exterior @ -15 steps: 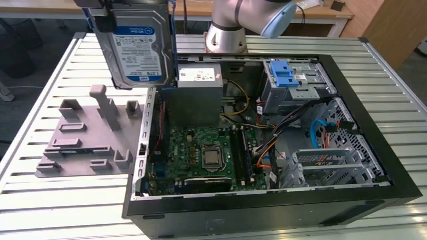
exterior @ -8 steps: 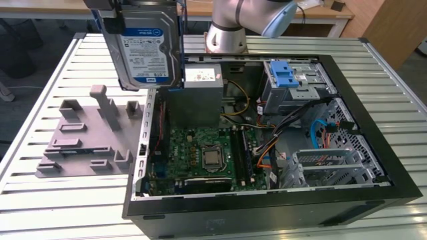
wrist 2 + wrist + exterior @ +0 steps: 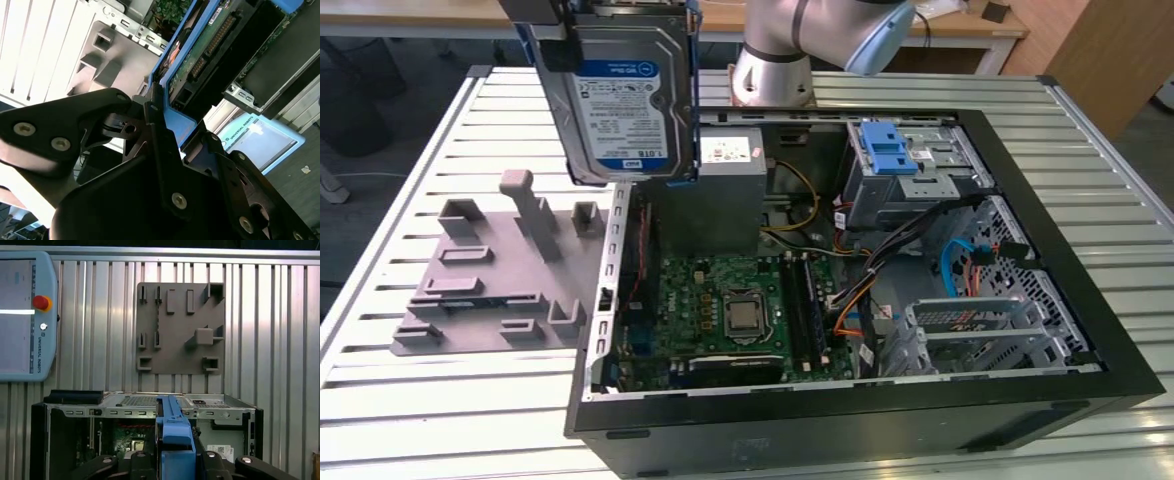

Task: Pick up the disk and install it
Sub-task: 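Pick up the disk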

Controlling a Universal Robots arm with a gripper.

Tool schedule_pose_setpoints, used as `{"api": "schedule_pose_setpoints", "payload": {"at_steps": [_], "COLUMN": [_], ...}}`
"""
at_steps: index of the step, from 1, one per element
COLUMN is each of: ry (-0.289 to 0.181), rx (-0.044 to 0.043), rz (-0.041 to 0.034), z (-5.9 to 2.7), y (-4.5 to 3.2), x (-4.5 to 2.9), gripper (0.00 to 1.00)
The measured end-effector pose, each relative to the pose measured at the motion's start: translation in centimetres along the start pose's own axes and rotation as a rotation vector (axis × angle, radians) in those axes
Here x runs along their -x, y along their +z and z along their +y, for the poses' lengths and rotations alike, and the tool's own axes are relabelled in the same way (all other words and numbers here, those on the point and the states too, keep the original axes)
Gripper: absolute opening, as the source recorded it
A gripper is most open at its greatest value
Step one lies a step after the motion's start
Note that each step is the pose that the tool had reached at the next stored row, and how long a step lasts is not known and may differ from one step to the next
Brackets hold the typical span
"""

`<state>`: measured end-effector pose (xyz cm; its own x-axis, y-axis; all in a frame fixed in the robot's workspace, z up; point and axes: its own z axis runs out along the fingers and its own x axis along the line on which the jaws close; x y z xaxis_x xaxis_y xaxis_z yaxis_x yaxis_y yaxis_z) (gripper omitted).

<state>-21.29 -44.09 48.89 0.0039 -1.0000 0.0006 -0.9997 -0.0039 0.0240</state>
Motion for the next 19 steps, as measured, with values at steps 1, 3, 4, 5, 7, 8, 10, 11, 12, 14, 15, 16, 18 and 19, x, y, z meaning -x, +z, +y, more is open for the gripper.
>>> {"api": "schedule_pose_setpoints", "payload": {"at_steps": [1,3,4,5,7,8,10,11,12,14,15,16,18,19], "ry": [0.0,0.0,0.0,0.0,0.001,0.001,0.001,0.001,0.001,0.001,0.001,0.001,0.001,0.001], "rx": [0.0001,0.0,0.0,-0.0001,0.0001,0.0,0.0,0.0,0.0,0.0,0.0,0.0,0.0,0.0001], "rz": [0.0002,0.0003,0.0003,0.0004,0.0007,0.0007,0.0006,0.0006,0.0006,0.0006,0.0006,0.0006,0.0006,0.0006], "z": [-0.12,-0.35,-0.49,-0.65,-1.0,-1.21,-1.69,-1.97,-2.24,-2.81,-3.1,-3.4,-3.93,-4.2], "y": [0.0,0.0,0.01,0.01,0.01,0.01,0.02,0.02,0.02,0.02,0.02,0.02,0.03,0.04], "x": [-0.07,-0.2,-0.26,-0.31,-0.41,-0.46,-0.54,-0.57,-0.6,-0.67,-0.7,-0.75,-0.85,-0.91], "gripper": [0.36,0.36,0.36,0.36,0.36,0.36,0.36,0.36,0.36,0.36,0.36,0.36,0.36,0.36]}}
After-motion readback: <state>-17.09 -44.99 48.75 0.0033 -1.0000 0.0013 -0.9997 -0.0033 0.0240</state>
